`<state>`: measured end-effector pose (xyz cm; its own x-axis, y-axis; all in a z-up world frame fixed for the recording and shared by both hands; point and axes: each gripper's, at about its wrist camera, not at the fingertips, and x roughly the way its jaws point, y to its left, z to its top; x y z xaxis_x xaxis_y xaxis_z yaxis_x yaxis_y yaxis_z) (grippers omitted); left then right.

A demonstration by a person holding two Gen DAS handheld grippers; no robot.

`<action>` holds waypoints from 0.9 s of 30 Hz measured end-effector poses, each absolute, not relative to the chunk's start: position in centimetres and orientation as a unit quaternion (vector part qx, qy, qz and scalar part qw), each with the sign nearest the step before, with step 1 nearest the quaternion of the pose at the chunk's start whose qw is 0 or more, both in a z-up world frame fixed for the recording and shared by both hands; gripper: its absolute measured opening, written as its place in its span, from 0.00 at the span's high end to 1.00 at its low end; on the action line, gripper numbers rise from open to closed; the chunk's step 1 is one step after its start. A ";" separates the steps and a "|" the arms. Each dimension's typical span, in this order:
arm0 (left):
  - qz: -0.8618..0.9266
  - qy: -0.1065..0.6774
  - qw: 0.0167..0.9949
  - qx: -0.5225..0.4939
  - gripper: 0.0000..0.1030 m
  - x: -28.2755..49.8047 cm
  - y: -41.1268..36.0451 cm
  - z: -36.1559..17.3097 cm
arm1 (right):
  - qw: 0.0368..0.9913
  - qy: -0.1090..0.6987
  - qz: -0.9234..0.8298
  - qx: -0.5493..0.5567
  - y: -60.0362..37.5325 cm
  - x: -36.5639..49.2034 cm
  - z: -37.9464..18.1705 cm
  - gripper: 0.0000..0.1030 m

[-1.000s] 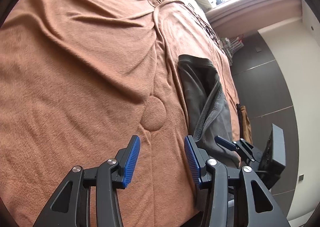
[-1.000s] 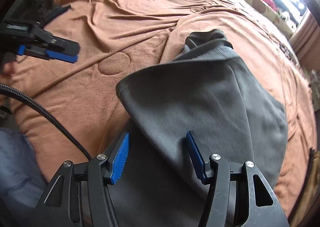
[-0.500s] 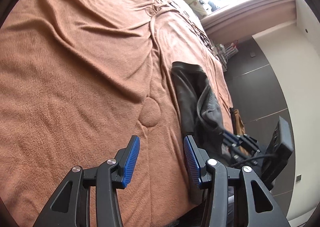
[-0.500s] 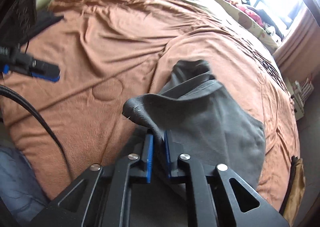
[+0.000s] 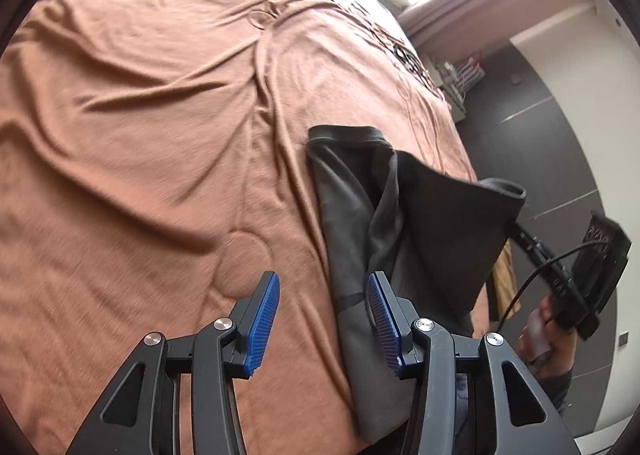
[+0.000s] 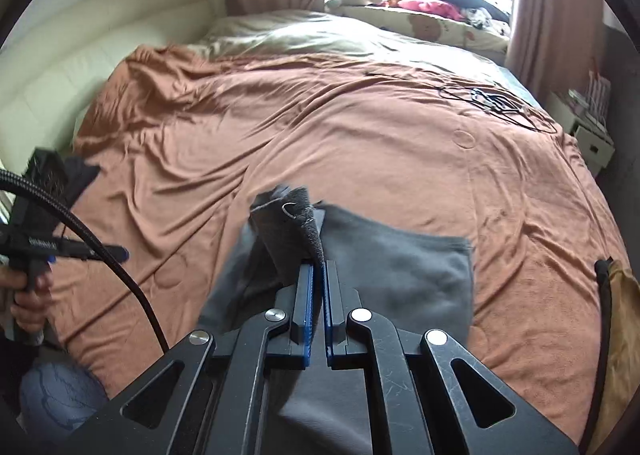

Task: Fold small clothes
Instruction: 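Grasp the shirt's other side edge with the right gripper and fold it over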

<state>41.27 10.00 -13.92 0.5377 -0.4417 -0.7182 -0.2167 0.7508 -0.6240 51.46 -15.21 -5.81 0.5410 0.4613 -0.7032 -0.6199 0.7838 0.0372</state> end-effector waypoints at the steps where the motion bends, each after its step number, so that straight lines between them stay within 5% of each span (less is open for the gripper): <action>1: -0.070 0.479 0.806 -0.341 0.53 41.8 9.6 -13.9 | 0.873 0.365 0.306 -0.106 -15.8 52.0 -5.9 0.99; 16: -0.053 0.511 0.818 -0.260 0.53 51.4 6.3 -13.9 | 0.879 0.376 0.285 -0.067 -20.0 58.6 -5.9 1.00; 27: -0.022 0.547 0.809 -0.214 0.53 55.6 5.8 -18.1 | 0.831 0.460 0.310 0.033 -23.0 64.8 -11.9 0.99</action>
